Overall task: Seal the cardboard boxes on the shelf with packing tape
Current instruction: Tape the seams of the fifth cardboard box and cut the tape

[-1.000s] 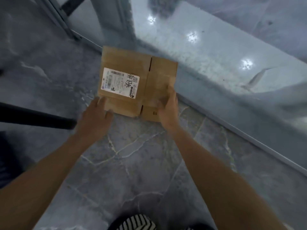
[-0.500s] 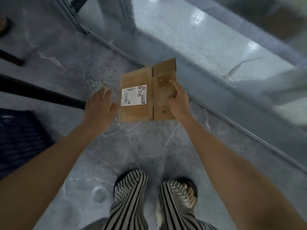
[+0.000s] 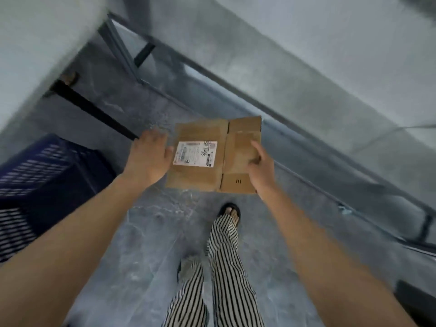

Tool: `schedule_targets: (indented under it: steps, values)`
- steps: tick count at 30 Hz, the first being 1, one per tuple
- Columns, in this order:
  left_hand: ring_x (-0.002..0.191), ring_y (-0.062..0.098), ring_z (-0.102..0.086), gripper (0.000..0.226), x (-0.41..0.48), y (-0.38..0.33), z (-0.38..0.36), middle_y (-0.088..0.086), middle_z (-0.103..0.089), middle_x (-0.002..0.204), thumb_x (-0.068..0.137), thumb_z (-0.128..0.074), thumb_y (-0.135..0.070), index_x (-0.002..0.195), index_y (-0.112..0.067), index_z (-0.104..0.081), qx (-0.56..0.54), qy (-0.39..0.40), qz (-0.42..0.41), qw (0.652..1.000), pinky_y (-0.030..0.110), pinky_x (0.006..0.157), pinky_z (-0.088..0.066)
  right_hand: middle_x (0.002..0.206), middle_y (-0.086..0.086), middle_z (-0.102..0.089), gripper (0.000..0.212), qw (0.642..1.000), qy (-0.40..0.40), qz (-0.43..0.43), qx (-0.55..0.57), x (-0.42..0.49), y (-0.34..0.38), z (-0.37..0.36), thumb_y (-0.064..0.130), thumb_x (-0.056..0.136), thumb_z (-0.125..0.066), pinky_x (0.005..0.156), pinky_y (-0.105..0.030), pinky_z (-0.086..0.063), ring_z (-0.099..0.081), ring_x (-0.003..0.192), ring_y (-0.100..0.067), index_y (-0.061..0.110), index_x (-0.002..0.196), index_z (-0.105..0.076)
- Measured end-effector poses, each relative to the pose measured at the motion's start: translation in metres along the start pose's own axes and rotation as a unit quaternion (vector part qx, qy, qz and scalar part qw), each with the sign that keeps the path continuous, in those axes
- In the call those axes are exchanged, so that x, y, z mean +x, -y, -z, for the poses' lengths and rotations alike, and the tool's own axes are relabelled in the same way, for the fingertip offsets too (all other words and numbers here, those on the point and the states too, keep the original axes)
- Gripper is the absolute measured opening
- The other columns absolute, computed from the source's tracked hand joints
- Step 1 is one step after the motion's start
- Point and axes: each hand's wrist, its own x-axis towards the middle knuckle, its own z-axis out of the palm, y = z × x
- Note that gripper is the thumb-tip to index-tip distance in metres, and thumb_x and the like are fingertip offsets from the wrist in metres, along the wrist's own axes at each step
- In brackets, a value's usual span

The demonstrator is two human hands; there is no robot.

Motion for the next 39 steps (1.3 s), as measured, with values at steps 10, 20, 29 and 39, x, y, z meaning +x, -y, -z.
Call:
schedule_targets:
  steps: [10,20,29,39]
  values:
    - [0.142,0.033,-0.021,0.053,-0.115,-0.043,0.145,0.020,-0.023,0.153,0.101,-0.036,-0.031,0.147,-0.006,-0.026,0.034,-0.078,-0.078,0.993,0.050,0.112,-0.022,0.123,0.012,-0.046,0.066,0.991,-0.085,0.082,0.064,-0.176,0.097,0.115,-0.008,0.082,-0.037,0.082,-0.020,-0.046,-0.051,0.102,-0.003,0.032,0.135,-0.045]
    - [0.134,0.042,-0.031,0.051,-0.153,-0.138,0.286,0.024,-0.030,0.149,0.097,-0.043,-0.026,0.141,-0.002,-0.034,0.043,-0.201,-0.173,0.963,0.053,0.107,-0.028,0.119,-0.001,-0.055,0.065,0.952,-0.202,0.181,0.140,-0.275,0.168,0.255,-0.012,0.077,-0.043,0.061,-0.010,-0.049,-0.057,0.094,-0.008,0.028,0.129,-0.051]
    - [0.138,0.036,-0.028,0.052,-0.134,-0.293,0.304,0.019,-0.027,0.152,0.100,-0.038,-0.033,0.144,-0.006,-0.033,-0.004,-0.218,-0.249,0.944,0.050,0.111,-0.026,0.118,0.002,-0.057,0.062,0.923,-0.234,0.228,0.202,-0.250,0.173,0.376,-0.011,0.082,-0.048,0.082,-0.027,-0.055,-0.059,0.101,-0.009,0.028,0.130,-0.050]
    - [0.121,0.030,-0.049,0.048,-0.063,-0.449,0.290,0.011,-0.049,0.134,0.097,-0.046,-0.034,0.140,-0.017,-0.036,-0.156,-0.144,-0.233,0.949,0.039,0.097,-0.040,0.129,-0.001,-0.053,0.059,0.930,-0.214,0.216,0.207,-0.153,0.171,0.501,-0.011,0.086,-0.049,0.081,-0.032,-0.055,-0.058,0.105,-0.016,0.034,0.124,-0.050]
